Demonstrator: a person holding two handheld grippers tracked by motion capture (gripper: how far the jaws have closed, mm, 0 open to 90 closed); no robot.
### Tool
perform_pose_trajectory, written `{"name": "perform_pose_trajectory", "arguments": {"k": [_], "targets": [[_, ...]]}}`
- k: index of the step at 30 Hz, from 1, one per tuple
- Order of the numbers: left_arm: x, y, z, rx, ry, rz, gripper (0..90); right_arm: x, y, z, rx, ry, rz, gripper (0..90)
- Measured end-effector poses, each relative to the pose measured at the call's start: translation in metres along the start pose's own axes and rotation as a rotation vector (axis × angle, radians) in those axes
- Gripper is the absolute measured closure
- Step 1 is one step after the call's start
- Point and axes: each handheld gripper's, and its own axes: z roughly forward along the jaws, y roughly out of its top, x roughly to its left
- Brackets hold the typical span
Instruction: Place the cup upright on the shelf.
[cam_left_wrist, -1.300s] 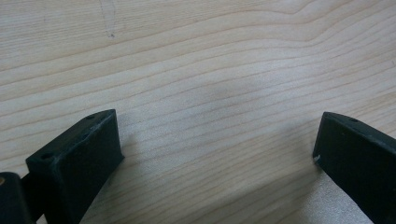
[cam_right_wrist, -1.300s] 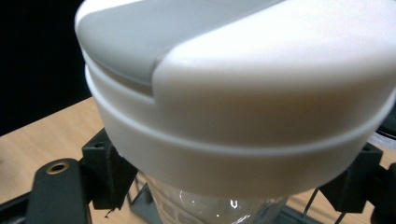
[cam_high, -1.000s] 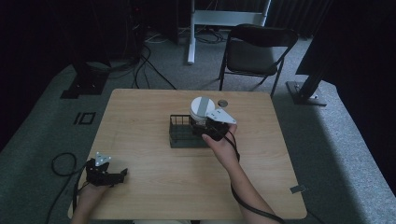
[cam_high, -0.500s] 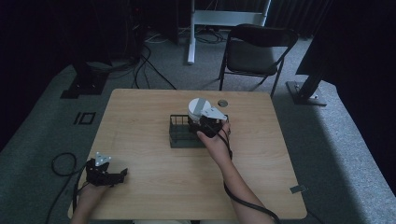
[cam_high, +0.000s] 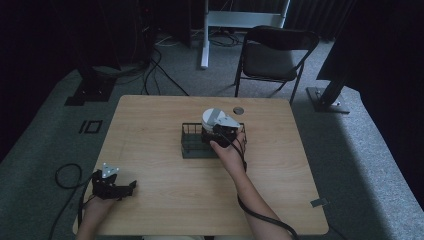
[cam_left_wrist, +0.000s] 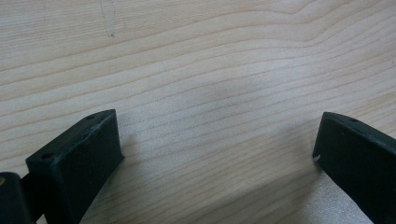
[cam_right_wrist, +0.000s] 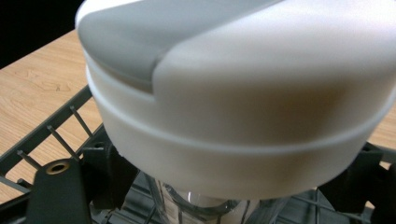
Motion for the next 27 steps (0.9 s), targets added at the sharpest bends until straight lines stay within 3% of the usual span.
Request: {"name": "perform_pose_trajectory", "arguments": {"k": [9, 21, 27], "targets": [[0.0, 0.0, 0.0, -0.001, 0.0, -0.001, 1.2, 0.0037, -0.0041, 0.0052, 0.042, -0.017, 0.004, 18.5], [-0.0001, 0.0, 0.0, 0.0, 0.0, -0.001, 1.2, 0.0058, -0.0042, 0.0088, 0.08, -0.042, -0.024, 18.5], [-0.0001, 0.0, 0.0, 0.0, 0.0, -0.001, 1.3, 0.0037, -0.0068, 0.0072, 0.073, -0.039, 0.013, 18.4]]}}
